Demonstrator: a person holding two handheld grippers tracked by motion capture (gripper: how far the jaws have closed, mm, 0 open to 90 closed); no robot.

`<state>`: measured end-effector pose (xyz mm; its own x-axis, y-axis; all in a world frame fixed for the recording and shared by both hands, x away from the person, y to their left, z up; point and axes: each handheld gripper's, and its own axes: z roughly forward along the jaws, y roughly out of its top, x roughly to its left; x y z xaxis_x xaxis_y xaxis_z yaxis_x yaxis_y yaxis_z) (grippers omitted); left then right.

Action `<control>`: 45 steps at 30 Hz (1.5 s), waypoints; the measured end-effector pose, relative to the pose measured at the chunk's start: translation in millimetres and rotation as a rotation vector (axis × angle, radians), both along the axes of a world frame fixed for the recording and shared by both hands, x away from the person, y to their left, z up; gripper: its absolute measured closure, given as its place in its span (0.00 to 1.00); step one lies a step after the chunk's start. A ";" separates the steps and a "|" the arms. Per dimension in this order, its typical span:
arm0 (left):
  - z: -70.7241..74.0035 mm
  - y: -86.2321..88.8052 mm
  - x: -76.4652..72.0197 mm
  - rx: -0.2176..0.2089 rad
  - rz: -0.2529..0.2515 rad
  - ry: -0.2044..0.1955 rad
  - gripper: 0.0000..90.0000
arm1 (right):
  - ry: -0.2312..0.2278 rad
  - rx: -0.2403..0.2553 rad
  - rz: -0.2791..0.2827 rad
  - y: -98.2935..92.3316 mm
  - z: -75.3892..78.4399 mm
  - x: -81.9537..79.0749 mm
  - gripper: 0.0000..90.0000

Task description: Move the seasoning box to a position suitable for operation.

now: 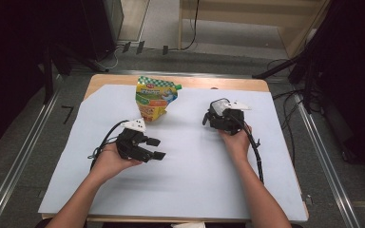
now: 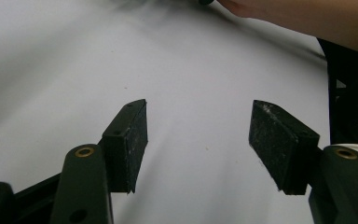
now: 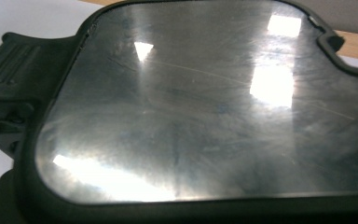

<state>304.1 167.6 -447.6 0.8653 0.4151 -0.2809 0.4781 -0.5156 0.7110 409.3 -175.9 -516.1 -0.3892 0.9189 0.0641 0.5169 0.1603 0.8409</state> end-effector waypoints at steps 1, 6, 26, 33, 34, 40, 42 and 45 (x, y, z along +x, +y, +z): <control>-0.1 0.3 0.2 -0.003 0.001 0.001 0.42 | 0.001 -0.001 -0.002 0.2 0.1 -0.1 0.17; -0.6 1.5 1.4 -0.008 0.012 -0.003 0.41 | -0.002 -0.019 0.004 1.0 2.8 -1.3 0.17; -0.4 7.0 10.2 -0.010 0.041 0.014 0.39 | 0.002 0.027 0.141 23.5 31.3 -43.7 0.17; -1.6 3.3 14.5 -0.005 0.052 0.016 0.40 | -0.005 0.040 0.189 33.0 38.3 -68.7 0.17; -1.6 3.3 14.5 -0.005 0.052 0.016 0.40 | -0.005 0.040 0.189 33.0 38.3 -68.7 0.17; -1.0 0.2 17.4 -0.004 0.044 0.010 0.42 | -0.009 0.028 0.221 39.3 39.1 -89.0 0.17; -0.6 -0.4 18.9 -0.002 0.050 0.021 0.43 | 0.000 0.031 0.235 43.2 37.0 -98.1 0.17; 0.4 -1.2 20.5 0.003 0.044 0.019 0.45 | 0.012 0.036 0.250 47.8 33.7 -104.1 0.17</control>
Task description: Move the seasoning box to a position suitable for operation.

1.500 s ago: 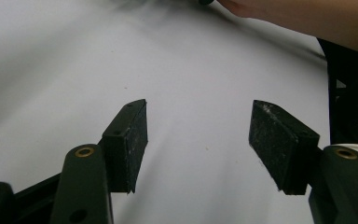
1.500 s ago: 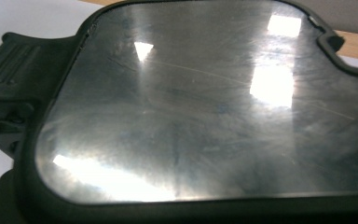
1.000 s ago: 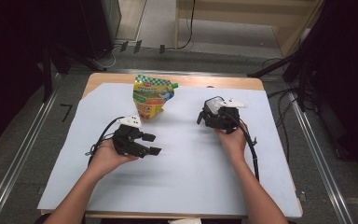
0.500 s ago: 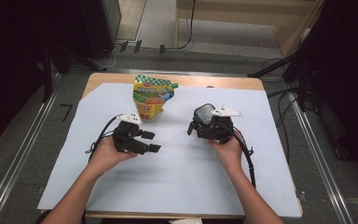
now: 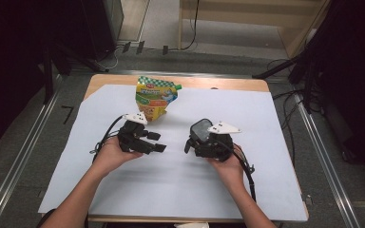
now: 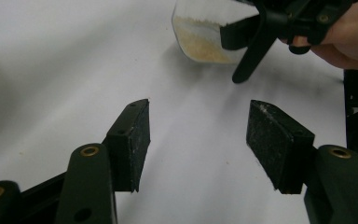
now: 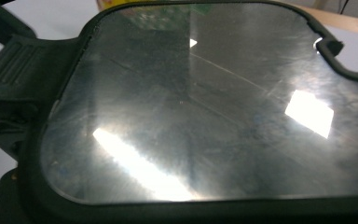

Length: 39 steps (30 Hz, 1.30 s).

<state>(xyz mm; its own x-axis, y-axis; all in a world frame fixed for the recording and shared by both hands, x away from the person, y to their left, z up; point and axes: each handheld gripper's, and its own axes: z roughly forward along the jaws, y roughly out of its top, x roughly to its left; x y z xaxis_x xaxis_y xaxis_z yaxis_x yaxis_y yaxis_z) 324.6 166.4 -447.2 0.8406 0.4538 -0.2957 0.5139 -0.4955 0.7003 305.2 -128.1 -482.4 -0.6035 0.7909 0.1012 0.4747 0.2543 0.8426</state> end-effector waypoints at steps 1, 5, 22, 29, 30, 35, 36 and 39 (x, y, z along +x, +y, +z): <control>0.0 0.0 0.0 0.000 0.000 0.000 0.46 | 0.000 0.000 0.000 0.0 0.0 0.0 0.17; -0.1 -1.7 0.4 0.008 -0.012 -0.003 0.47 | 0.003 -0.006 0.027 10.1 -5.1 -6.7 0.17; -0.5 -2.7 0.1 0.005 -0.021 -0.007 0.46 | 0.037 -0.031 0.122 43.3 -20.9 -17.0 0.17; -0.5 -3.7 -0.8 0.005 -0.026 -0.014 0.46 | 0.007 -0.051 0.133 45.2 -24.7 -19.7 0.17; -0.5 -3.8 -0.9 0.005 -0.027 -0.014 0.46 | 0.009 -0.045 0.132 44.9 -24.8 -19.8 0.17; -0.5 -3.6 -0.9 0.006 -0.027 -0.013 0.46 | 0.010 -0.050 0.141 44.4 -23.9 -22.0 0.16; -0.3 -3.3 -1.0 0.004 -0.024 -0.014 0.46 | 0.007 -0.054 0.142 43.1 -22.4 -22.8 0.16; 0.1 -2.9 -1.2 0.001 -0.023 -0.013 0.46 | 0.029 -0.035 0.143 38.6 -20.6 -24.7 0.15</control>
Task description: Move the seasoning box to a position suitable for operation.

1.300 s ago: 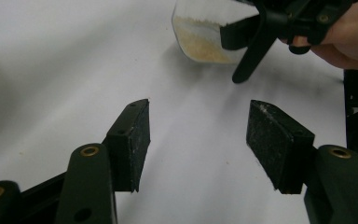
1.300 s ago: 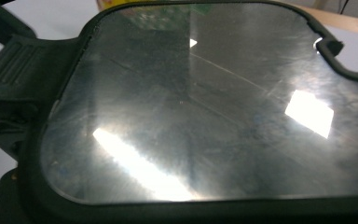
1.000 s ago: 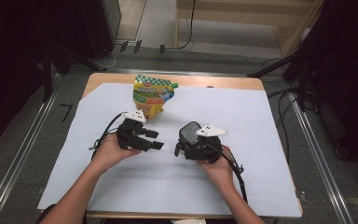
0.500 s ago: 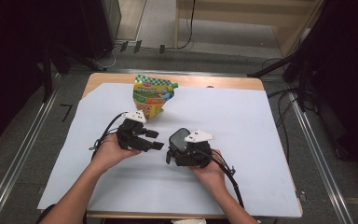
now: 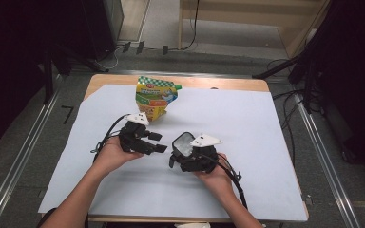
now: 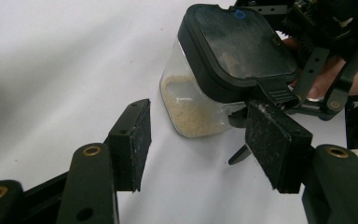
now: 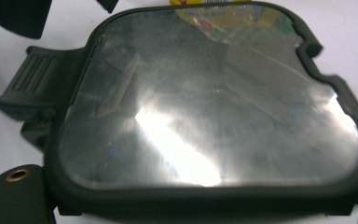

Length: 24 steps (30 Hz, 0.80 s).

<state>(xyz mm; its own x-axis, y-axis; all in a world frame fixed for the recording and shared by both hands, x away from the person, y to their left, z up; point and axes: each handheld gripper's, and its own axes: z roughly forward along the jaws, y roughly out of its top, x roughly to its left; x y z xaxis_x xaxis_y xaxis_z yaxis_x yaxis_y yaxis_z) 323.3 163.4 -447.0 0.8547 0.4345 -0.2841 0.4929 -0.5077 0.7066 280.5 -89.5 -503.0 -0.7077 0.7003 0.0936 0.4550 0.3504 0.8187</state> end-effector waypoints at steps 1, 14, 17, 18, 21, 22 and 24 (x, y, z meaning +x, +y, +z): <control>0.4 0.5 0.1 0.001 -0.001 -0.002 0.46 | 0.005 -0.003 -0.003 -0.8 0.6 -1.3 0.15; -0.3 -0.4 -0.4 0.006 0.001 -0.006 0.46 | 0.044 -0.011 0.001 -22.3 10.7 -18.7 0.20; -0.7 -0.2 0.1 0.003 0.001 -0.004 0.46 | 0.046 -0.010 0.005 -28.4 14.1 -23.6 0.24; -1.0 -0.2 0.2 0.002 0.001 -0.002 0.47 | 0.045 -0.008 0.009 -30.8 14.9 -25.2 0.27; -2.1 -0.5 0.7 0.003 -0.007 -0.002 0.49 | 0.048 -0.008 0.010 -38.6 17.7 -30.4 0.32; -2.2 -0.7 0.6 0.001 -0.007 -0.001 0.52 | 0.047 -0.009 0.010 -41.9 19.1 -32.2 0.35; -2.5 -1.6 0.8 -0.009 -0.013 -0.001 0.54 | 0.044 -0.003 0.005 -46.4 21.4 -34.4 0.38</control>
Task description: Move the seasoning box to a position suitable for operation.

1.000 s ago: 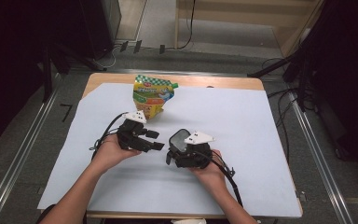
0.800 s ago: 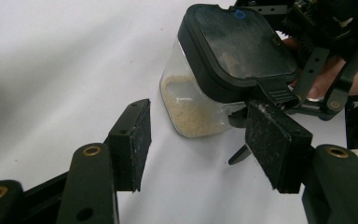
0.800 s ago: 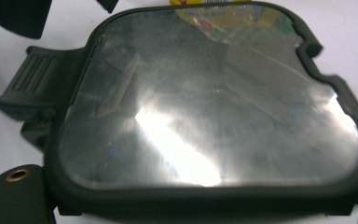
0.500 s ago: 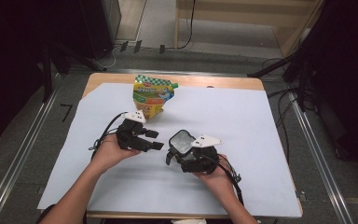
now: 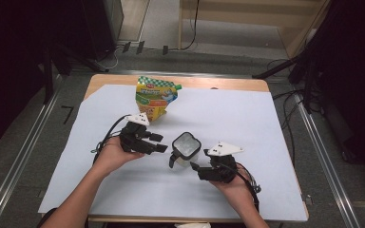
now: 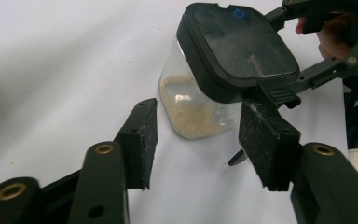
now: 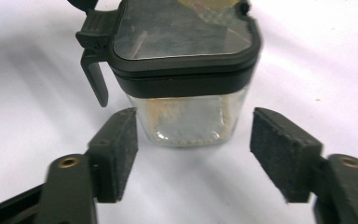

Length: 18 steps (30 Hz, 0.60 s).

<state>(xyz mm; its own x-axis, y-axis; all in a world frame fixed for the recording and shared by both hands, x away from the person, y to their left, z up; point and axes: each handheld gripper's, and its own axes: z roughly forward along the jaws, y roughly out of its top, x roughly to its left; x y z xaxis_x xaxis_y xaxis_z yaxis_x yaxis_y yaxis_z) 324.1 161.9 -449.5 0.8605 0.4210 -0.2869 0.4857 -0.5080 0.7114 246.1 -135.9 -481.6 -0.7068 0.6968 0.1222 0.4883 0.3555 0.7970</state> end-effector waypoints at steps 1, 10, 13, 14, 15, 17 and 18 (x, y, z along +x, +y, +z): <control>-0.1 -0.8 -0.3 0.001 0.004 -0.010 0.59 | -0.007 0.005 -0.006 -5.4 3.6 -1.6 0.44; -4.3 -7.9 2.8 0.028 0.004 -0.041 0.96 | 0.018 0.042 -0.012 -15.5 12.5 1.4 0.74; -7.8 -13.6 9.6 -0.002 0.004 0.011 1.00 | 0.037 0.030 -0.010 -11.3 9.1 3.4 0.88; -7.8 -13.6 9.6 -0.002 0.004 0.011 1.00 | 0.037 0.030 -0.010 -11.3 9.1 3.4 0.88; -11.0 -16.9 11.5 0.003 0.004 0.021 1.00 | 0.038 0.022 -0.010 -9.0 7.7 4.5 0.97; -13.1 -18.5 12.4 0.012 -0.004 0.021 1.00 | 0.035 0.025 -0.007 -8.0 8.2 5.0 1.00; -14.4 -19.7 12.6 0.014 -0.006 0.022 1.00 | 0.036 0.029 -0.006 -7.8 8.6 5.1 1.00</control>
<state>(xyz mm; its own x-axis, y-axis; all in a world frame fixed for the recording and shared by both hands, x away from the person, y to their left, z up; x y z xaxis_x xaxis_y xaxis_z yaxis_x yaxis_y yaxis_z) 336.7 142.2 -463.9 0.8563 0.4204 -0.3000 0.4984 -0.5206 0.6932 251.3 -143.8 -473.0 -0.6974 0.6967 0.1681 0.5189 0.3292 0.7889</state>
